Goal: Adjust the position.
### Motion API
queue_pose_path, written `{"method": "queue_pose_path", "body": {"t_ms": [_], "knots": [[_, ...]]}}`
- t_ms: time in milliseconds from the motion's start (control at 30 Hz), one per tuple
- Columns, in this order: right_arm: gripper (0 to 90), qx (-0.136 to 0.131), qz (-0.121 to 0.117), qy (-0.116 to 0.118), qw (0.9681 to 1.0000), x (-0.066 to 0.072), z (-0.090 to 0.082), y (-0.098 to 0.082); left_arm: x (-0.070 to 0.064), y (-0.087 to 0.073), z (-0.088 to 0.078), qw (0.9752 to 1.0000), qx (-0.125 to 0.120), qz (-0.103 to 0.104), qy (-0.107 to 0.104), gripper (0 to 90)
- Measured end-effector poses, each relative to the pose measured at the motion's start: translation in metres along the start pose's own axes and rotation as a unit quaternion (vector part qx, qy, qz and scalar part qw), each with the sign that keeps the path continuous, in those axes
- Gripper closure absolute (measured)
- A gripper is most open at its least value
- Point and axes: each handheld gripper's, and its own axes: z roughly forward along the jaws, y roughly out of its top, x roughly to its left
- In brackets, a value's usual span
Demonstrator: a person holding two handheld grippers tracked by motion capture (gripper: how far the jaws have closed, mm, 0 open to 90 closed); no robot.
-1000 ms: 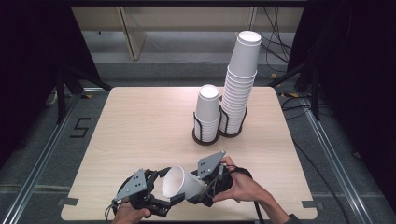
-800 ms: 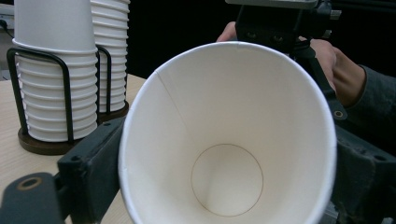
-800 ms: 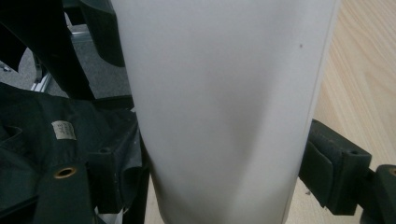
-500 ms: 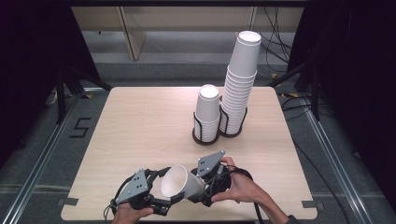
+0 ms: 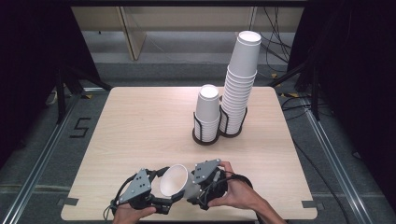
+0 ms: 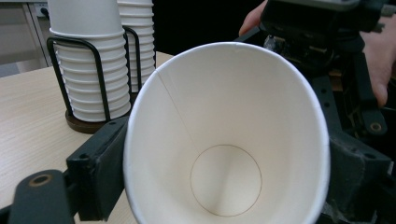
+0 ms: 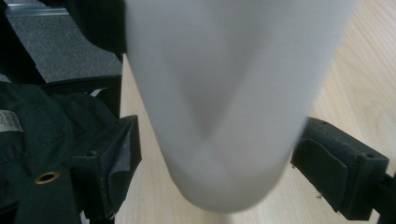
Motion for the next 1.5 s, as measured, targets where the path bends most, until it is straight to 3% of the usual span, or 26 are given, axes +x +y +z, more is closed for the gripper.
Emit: {"method": "queue_pose_path", "body": {"t_ms": [100,267,400,533,567,667,900,1033,1100,1200,1267,1500], "knots": [[23.2,0.002,0.002,-0.007,1.0,0.002,0.004,0.001,-0.001,0.0,0.001,1.0,0.001,0.001,-0.004,13.5],[24.3,-0.005,-0.001,0.009,0.9999,0.002,0.006,-0.001,-0.001,-0.001,0.003,0.9998,-0.014,-0.003,-0.013,8.9],[24.7,-0.049,0.018,0.029,0.9982,-0.003,0.003,-0.003,0.0,-0.001,0.003,0.9984,-0.05,-0.025,-0.012,6.1],[24.7,-0.089,0.034,0.043,0.9945,-0.005,-0.001,-0.003,0.001,-0.003,0.003,0.9976,-0.055,-0.04,-0.013,3.8],[24.6,-0.091,0.025,0.04,0.9947,-0.006,-0.001,-0.003,0.001,-0.003,0.003,0.9974,-0.057,-0.042,-0.013,3.5],[24.5,-0.094,0.042,0.05,0.9934,-0.003,0.002,-0.003,-0.001,-0.003,0.004,0.9969,-0.065,-0.042,-0.013,5.4],[24.1,-0.106,0.046,0.055,0.9918,-0.003,0.004,-0.003,-0.003,-0.002,0.003,0.996,-0.079,-0.04,-0.016,10.9],[23.6,-0.107,0.054,0.062,0.9908,-0.002,0.005,-0.003,-0.002,-0.002,0.002,0.9961,-0.077,-0.038,-0.02,12.4],[23.3,-0.105,0.049,0.056,0.9917,-0.003,0.005,-0.004,-0.001,-0.002,0.002,0.9965,-0.074,-0.035,-0.019,13.8],[22.0,-0.103,0.058,0.055,0.9914,-0.004,0.006,-0.005,-0.001,-0.002,0.001,0.9964,-0.077,-0.034,-0.012,14.8],[18.3,-0.091,0.059,0.049,0.9929,-0.005,0.006,-0.007,0.001,-0.001,-0.001,0.9963,-0.08,-0.032,-0.004,15.1],[17.2,-0.073,0.079,0.013,0.9942,-0.011,-0.001,-0.02,0.011,-0.001,-0.006,0.9958,-0.071,-0.033,0.048,15.8]]}}
